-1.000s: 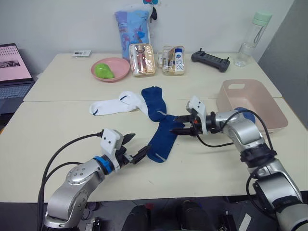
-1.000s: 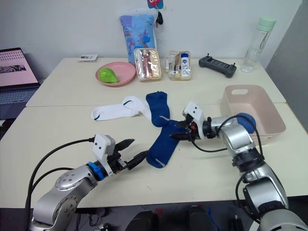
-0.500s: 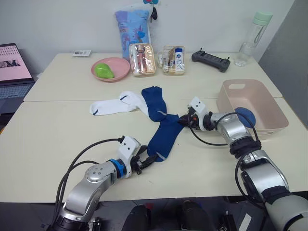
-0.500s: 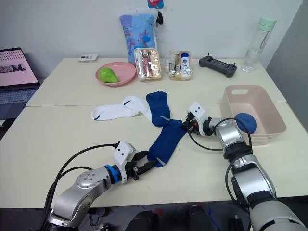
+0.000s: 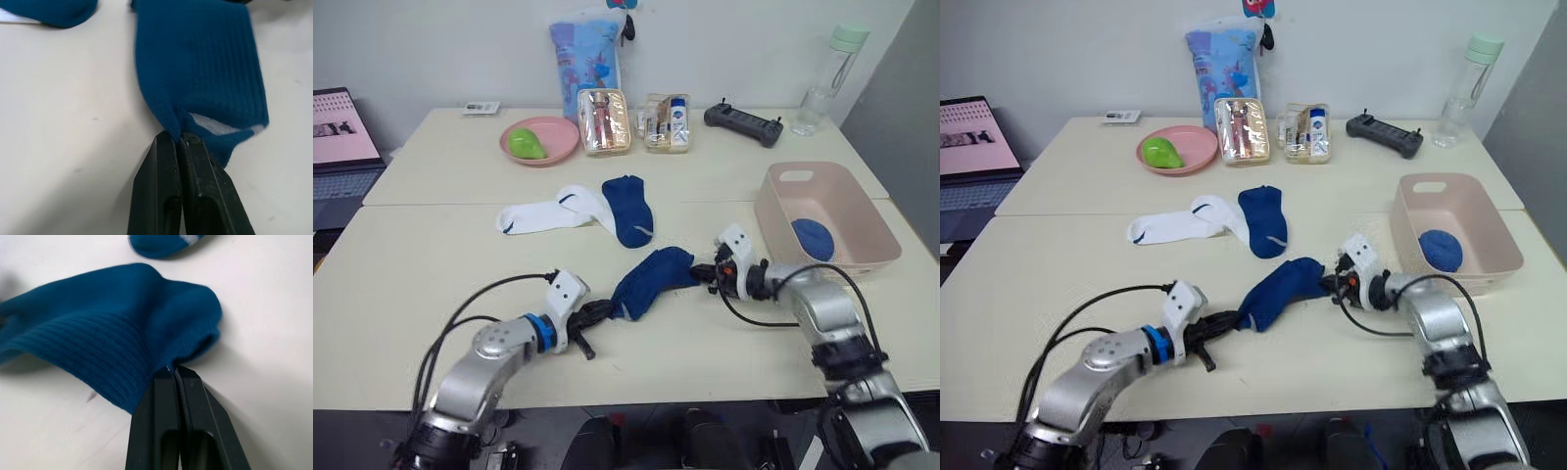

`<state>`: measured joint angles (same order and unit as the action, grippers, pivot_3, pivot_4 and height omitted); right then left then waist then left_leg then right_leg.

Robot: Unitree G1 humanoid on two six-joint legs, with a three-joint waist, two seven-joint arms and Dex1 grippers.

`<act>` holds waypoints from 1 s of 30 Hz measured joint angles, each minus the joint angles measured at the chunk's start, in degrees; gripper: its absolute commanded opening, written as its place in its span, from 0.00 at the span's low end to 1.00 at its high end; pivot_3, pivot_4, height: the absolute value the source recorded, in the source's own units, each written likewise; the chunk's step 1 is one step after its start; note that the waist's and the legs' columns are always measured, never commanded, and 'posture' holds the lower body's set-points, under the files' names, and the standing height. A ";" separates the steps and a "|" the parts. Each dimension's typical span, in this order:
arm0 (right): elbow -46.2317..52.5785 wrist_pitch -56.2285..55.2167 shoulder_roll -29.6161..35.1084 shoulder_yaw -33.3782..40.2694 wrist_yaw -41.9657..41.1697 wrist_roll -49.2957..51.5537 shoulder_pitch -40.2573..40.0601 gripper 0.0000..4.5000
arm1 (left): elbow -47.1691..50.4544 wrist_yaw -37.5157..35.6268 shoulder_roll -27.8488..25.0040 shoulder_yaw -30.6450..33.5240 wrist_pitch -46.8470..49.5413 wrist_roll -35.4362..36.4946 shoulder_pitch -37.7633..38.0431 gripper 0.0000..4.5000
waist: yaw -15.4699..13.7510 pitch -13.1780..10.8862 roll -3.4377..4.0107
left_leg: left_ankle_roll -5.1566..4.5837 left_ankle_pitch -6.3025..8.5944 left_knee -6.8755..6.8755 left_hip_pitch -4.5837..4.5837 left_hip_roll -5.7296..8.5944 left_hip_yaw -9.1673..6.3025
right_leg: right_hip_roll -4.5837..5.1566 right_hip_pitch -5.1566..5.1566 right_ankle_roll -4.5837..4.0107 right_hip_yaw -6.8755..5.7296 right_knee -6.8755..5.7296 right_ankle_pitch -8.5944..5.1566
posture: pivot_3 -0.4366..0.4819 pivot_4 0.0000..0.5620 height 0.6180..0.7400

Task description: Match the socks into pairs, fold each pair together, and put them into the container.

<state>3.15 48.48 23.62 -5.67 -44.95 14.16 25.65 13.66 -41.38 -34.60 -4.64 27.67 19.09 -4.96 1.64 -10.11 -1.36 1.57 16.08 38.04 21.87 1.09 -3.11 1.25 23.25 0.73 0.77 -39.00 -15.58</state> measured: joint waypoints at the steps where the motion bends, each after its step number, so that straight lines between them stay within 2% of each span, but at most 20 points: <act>1: 2.37 2.18 -0.13 0.57 1.18 0.83 -1.01 0.00 | -0.90 -1.06 -0.96 0.72 0.00 0.01 -0.83 0.01 | 0.22 -0.01 0.01 | 0.00 0.00 0.00 -0.02 0.00 0.04 | 0.00 0.01 0.00 0.04 0.00 0.00 | 0.48 0.27 1.00; 6: 15.66 8.81 -2.81 5.08 8.25 4.09 -7.36 0.00 | -6.28 -9.51 -6.90 -0.30 0.39 -0.23 -6.60 0.01 | 0.02 -0.01 0.01 | 0.00 0.00 -0.02 0.05 0.03 -0.02 | -0.02 0.01 0.02 -0.02 0.05 -0.01 | 0.48 0.27 1.00; 12: 26.26 16.85 -4.53 7.39 13.71 8.00 -13.96 0.00 | -12.92 -13.87 -6.32 -2.21 -2.33 -1.86 -11.32 0.01 | -0.08 -0.01 0.01 | 0.00 0.00 -0.01 0.04 0.06 -0.06 | 0.01 0.01 0.02 -0.04 0.04 -0.02 | 0.48 0.27 1.00; 15: 28.17 18.77 -5.54 7.35 16.08 9.42 -15.15 0.00 | -14.41 -15.23 -5.51 -2.74 -3.48 -2.43 -12.38 0.01 | -0.04 -0.01 0.00 | 0.00 0.00 0.00 0.04 0.06 -0.01 | 0.01 0.00 0.02 0.01 0.04 -0.02 | 0.48 0.27 1.00; 16: 28.13 18.91 -5.44 7.51 16.87 9.47 -15.14 0.10 | -14.47 -15.83 -5.37 -2.93 -3.86 -2.49 -12.43 0.05 | 0.00 -0.01 0.00 | 0.00 0.00 0.00 0.03 0.07 0.00 | 0.01 0.01 0.02 0.03 0.03 -0.02 | 0.48 0.27 1.00; 19: 28.10 18.28 -3.28 7.87 17.21 9.72 -15.07 0.29 | -14.56 -16.51 -5.26 -2.85 -4.76 -2.60 -12.14 0.22 | -0.01 -0.01 0.00 | 0.00 0.00 -0.01 0.03 0.07 -0.02 | 0.01 0.01 0.03 0.01 0.04 -0.02 | 0.48 0.27 1.00; 22: 27.93 14.15 3.09 7.63 14.83 9.24 -15.05 0.54 | -13.75 -16.90 -5.95 -1.22 -5.55 -2.21 -9.79 0.45 | 0.05 -0.01 0.00 | -0.01 0.00 -0.01 0.04 0.06 0.00 | 0.01 0.01 0.03 0.03 0.06 -0.02 | 0.48 0.27 1.00; 25: 27.82 9.57 10.56 6.48 8.43 9.68 -15.05 0.78 | -11.87 -16.94 -6.95 1.40 -5.62 -1.22 -7.53 0.68 | 0.03 -0.02 -0.01 | -0.01 0.00 -0.02 0.03 0.05 -0.02 | 0.00 0.00 0.04 -0.02 0.07 -0.03 | 0.48 0.27 1.00; 27: 27.21 4.09 16.63 3.68 1.63 9.35 -15.11 0.79 | -9.34 -17.11 -7.47 3.28 -5.57 0.07 -6.19 0.82 | 0.01 -0.02 -0.02 | -0.02 0.01 -0.01 0.03 0.05 -0.01 | 0.01 -0.02 0.05 -0.02 0.08 -0.03 | 0.48 0.27 1.00; 30: 20.95 -13.32 23.23 -1.28 -9.82 4.49 -12.68 0.79 | -2.65 -18.39 -8.75 5.44 -5.71 2.25 -2.95 0.82 | 0.15 -0.04 -0.04 | -0.03 0.01 0.00 -0.02 0.05 0.08 | 0.01 -0.05 0.06 0.03 0.10 -0.04 | 0.48 0.27 1.00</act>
<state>24.11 35.16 46.85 -6.96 -54.76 18.65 12.97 11.01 -59.77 -43.35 0.80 21.96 21.34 -7.91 1.78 -10.15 -1.40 1.54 16.09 38.04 21.85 1.13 -3.03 1.26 23.21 0.79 0.80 -38.90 -15.62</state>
